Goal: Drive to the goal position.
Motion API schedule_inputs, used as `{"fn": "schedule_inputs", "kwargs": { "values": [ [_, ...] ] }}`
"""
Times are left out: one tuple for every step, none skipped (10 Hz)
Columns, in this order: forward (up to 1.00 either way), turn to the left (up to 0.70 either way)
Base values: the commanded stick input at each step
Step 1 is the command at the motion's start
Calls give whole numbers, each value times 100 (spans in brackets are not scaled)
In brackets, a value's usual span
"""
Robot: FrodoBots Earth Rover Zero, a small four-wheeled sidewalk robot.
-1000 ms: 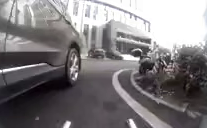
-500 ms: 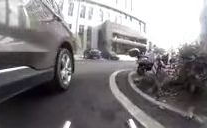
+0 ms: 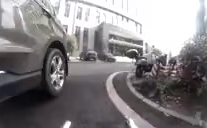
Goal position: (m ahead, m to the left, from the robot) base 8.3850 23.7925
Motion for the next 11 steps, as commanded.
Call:
{"fn": "schedule_inputs", "kwargs": {
  "values": [
    [45,0],
    [45,0],
    [45,0],
    [45,0],
    [45,0],
    [45,0],
    [45,0],
    [45,0],
    [45,0],
    [45,0],
    [45,-2]
  ]
}}
